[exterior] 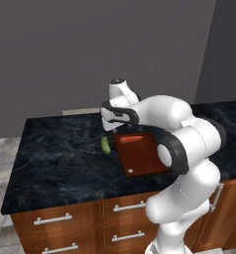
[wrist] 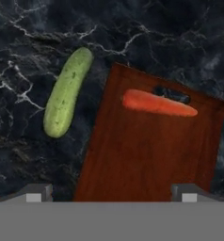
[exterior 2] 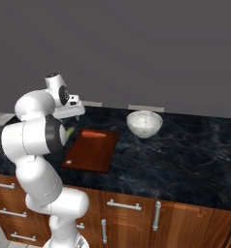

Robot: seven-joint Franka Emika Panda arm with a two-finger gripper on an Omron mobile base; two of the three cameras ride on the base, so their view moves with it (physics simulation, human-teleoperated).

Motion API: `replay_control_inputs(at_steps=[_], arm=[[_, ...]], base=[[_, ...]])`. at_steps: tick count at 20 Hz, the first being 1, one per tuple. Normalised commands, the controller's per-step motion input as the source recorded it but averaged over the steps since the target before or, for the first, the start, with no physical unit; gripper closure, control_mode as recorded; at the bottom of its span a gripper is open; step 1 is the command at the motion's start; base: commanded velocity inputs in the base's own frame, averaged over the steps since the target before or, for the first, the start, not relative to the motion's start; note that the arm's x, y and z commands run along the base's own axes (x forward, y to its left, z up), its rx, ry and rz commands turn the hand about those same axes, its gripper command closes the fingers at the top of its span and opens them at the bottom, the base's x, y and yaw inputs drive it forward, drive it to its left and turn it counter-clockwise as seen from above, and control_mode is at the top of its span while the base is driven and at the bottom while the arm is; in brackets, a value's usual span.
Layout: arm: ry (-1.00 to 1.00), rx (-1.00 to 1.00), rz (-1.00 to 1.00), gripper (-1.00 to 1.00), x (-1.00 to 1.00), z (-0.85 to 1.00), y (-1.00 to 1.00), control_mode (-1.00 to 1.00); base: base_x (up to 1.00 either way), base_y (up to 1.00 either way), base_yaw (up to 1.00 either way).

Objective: Place the two vegetables and bowl onto the tray for setting up a vegetable dip station.

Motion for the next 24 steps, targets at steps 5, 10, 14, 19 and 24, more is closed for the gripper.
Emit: replay_control_inputs(at_steps=[5, 10, 14, 19, 24], arm=[[0.00, 0.11, -0.27, -1.00, 0.00, 0.01, 0.02, -1.00], [-0.03, 0.12, -0.25, -1.00, 0.00, 0.00, 0.01, -1.00], [-0.06, 0.09, -0.19, -1.00, 0.00, 0.00, 0.09, -1.00], [-0.09, 0.05, -0.15, -1.00, 0.00, 0.00, 0.19, -1.00], [-0.06, 0.05, -0.11, -1.00, 0.02, -0.04, 0.23, -1.00]], base=[[0.00, 0.00, 0.00], [0.00, 0.00, 0.00], [0.00, 0.00, 0.00], [0.00, 0.00, 0.00], [0.00, 0.00, 0.00]])
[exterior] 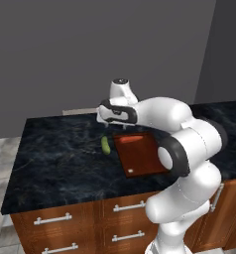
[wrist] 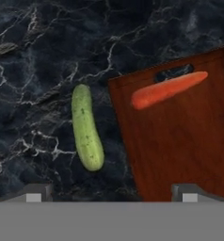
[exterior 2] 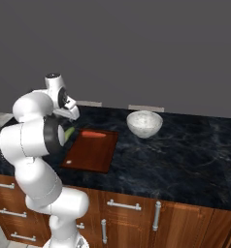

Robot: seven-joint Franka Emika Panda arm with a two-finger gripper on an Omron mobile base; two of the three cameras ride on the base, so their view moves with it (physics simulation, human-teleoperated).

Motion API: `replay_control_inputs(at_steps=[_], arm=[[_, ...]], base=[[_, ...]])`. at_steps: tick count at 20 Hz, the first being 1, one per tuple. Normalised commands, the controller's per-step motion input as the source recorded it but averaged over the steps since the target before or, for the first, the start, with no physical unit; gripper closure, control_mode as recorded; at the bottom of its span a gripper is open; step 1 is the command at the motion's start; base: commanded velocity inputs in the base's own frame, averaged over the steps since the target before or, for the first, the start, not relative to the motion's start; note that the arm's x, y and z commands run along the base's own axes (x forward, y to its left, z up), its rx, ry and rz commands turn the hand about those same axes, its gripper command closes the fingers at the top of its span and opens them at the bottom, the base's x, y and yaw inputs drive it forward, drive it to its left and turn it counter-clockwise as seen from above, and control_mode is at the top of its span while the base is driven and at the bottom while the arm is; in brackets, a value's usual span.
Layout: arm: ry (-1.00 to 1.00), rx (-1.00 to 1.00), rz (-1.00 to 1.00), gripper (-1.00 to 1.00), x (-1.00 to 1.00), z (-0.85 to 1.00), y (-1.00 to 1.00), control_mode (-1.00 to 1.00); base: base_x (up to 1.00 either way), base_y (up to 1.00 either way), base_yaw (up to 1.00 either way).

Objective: Place the two vegetables and bowl onto the tray for setting up a vegetable dip station.

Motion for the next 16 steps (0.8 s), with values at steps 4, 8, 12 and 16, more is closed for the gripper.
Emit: replay_control_inputs(at_steps=[4, 8, 12, 16], arm=[[0.00, 0.00, 0.00, -1.00, 0.18, -0.12, 0.30, -1.00], [0.00, 0.00, 0.00, -1.00, 0.27, -0.15, 0.37, -1.00], [0.00, 0.00, 0.00, -1.00, 0.36, -0.01, 0.23, -1.00], [0.00, 0.00, 0.00, -1.00, 0.21, -0.09, 0.04, -1.00]], base=[[0.00, 0.00, 0.00], [0.00, 0.00, 0.00], [0.00, 0.00, 0.00], [0.00, 0.00, 0.00]])
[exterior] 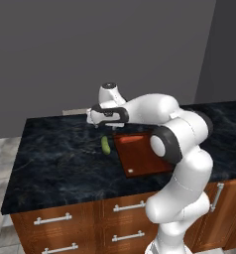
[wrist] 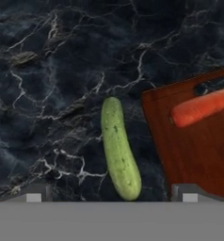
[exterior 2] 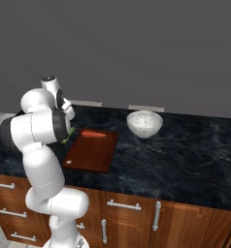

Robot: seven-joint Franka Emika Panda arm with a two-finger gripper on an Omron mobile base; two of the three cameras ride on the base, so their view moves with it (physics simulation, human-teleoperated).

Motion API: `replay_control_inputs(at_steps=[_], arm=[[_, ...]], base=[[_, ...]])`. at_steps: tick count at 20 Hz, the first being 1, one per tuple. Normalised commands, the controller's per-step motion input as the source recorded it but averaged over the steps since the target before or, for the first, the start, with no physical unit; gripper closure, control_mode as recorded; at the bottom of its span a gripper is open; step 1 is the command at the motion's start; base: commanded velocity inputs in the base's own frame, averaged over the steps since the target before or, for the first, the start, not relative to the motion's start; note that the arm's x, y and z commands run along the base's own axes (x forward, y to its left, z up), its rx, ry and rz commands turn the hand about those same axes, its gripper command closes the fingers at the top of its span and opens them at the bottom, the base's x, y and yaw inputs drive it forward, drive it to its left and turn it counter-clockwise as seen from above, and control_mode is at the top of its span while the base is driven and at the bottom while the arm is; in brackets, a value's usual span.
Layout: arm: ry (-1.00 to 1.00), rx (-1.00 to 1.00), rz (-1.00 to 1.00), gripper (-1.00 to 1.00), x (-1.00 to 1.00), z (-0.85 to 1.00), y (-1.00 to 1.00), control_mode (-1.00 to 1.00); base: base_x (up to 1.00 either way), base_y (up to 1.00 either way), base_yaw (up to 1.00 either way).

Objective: Place the two vegetables and bowl onto the tray for setting up a vegetable dip station.

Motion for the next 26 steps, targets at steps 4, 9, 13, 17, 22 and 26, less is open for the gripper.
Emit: replay_control_inputs(at_steps=[4, 9, 13, 17, 22, 26], arm=[[-0.01, 0.00, 0.00, -1.00, 0.01, -0.26, 0.00, -1.00], [-0.04, 0.00, 0.00, -1.00, 0.00, -0.35, -0.07, -1.00], [-0.05, 0.00, 0.00, -1.00, 0.00, -0.40, -0.11, -1.00], [-0.03, 0.00, 0.00, -1.00, 0.00, -0.42, 0.00, -1.00], [0.00, 0.00, 0.00, -1.00, 0.00, -0.35, 0.00, -1.00], [0.00, 0.00, 0.00, -1.00, 0.00, -0.19, 0.00, -1.00]], base=[[0.00, 0.00, 0.00], [0.00, 0.00, 0.00], [0.00, 0.00, 0.00], [0.00, 0.00, 0.00], [0.00, 0.00, 0.00], [0.00, 0.00, 0.00]])
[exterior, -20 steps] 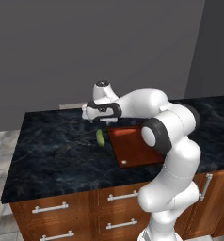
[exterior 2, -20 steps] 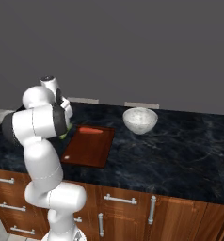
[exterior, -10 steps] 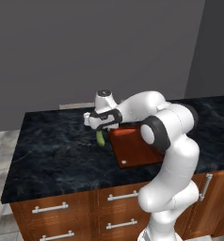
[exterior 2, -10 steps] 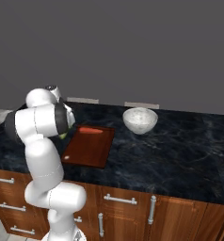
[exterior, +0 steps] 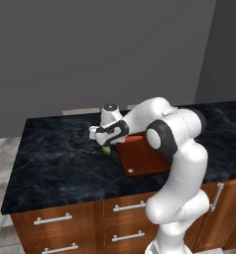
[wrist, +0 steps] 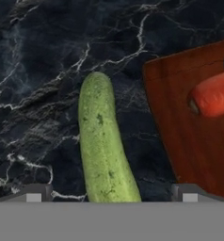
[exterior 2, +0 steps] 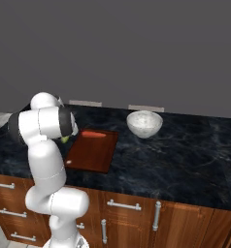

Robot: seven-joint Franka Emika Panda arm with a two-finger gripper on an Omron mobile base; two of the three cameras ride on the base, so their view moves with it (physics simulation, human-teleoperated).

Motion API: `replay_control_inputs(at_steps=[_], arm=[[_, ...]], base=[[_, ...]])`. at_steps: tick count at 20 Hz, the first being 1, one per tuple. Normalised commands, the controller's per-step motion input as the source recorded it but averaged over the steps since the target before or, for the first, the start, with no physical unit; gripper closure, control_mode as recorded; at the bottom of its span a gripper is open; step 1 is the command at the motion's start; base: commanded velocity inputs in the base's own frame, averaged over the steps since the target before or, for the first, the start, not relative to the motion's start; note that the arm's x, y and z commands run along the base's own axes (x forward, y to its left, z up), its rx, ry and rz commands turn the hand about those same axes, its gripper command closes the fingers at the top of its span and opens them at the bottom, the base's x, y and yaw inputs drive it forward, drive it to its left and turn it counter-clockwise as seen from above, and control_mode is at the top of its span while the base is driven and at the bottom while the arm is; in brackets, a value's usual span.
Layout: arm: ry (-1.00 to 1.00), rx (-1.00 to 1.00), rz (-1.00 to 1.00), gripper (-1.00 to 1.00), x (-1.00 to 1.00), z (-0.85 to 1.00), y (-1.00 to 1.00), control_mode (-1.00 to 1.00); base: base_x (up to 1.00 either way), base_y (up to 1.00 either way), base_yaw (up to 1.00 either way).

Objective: Place the two vegetables and bowl onto the tray for setting up a vegetable dip station.

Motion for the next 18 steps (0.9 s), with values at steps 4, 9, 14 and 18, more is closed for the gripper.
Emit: replay_control_inputs(at_steps=[4, 9, 14, 18], arm=[[0.00, 0.00, 0.00, -1.00, 0.00, -0.05, 0.00, -1.00], [0.00, 0.00, 0.00, -1.00, 0.00, -0.14, 0.00, -1.00], [0.00, 0.00, 0.00, -1.00, 0.01, -0.12, 0.00, -1.00], [0.00, 0.00, 0.00, -1.00, 0.01, -0.14, 0.02, -1.00]], base=[[0.00, 0.00, 0.00], [0.00, 0.00, 0.00], [0.00, 0.00, 0.00], [0.00, 0.00, 0.00]])
